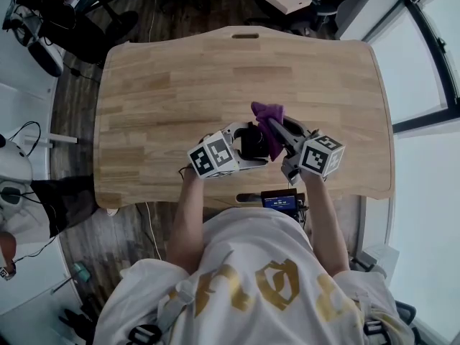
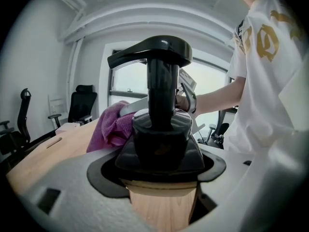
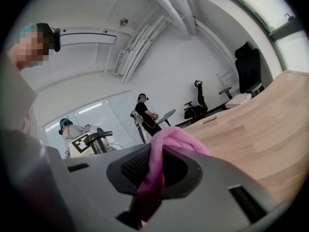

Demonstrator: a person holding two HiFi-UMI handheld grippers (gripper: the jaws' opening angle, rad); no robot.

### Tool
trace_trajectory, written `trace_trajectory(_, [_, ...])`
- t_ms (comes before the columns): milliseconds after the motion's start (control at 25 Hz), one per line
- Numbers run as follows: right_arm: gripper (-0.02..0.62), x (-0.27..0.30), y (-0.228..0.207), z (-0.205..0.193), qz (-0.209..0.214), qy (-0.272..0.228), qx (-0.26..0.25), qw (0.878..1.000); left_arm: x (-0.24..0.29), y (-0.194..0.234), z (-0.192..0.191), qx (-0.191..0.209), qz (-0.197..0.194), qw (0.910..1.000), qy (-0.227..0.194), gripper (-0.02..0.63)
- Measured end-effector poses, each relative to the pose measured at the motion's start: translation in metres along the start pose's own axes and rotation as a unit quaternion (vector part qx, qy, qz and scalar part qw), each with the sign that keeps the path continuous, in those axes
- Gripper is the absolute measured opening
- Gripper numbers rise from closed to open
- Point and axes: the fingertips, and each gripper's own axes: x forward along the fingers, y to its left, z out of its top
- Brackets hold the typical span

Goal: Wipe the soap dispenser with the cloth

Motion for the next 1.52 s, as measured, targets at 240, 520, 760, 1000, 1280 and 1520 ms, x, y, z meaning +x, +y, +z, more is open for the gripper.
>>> trace_trajectory(240, [0.051, -0.002, -0.002, -0.006, -0.012, 0.005, 0.012, 1.0, -0.011, 0.007, 0.011, -0.015, 0.008, 0.9992, -0.037, 0.362])
trace_trajectory(520, [0.051, -0.003, 0.026, -0.014, 0.044, 0.011, 0.006, 0.999, -0.024, 0.024, 0.0, -0.056, 0.039, 0.9968, -0.042, 0.362])
trace_trajectory(760, [0.051, -0.008, 0.048, -0.019, 0.103, 0.018, 0.01, 0.994, -0.035, 0.038, -0.005, -0.079, 0.065, 0.9936, -0.048, 0.363])
trace_trajectory(1000, [0.051, -0.011, 0.06, -0.022, 0.139, 0.027, -0.006, 0.99, -0.041, 0.045, -0.003, -0.087, 0.075, 0.9921, -0.049, 0.362])
trace_trajectory(1280, [0.051, -0.003, 0.037, -0.013, 0.085, 0.009, 0.014, 0.996, -0.037, 0.03, 0.009, -0.071, 0.043, 0.9943, -0.066, 0.363])
trace_trajectory(1520, [0.051, 0.004, 0.021, -0.003, 0.027, 0.0, -0.02, 0.999, -0.035, 0.022, 0.017, -0.065, 0.022, 0.9947, -0.077, 0.362])
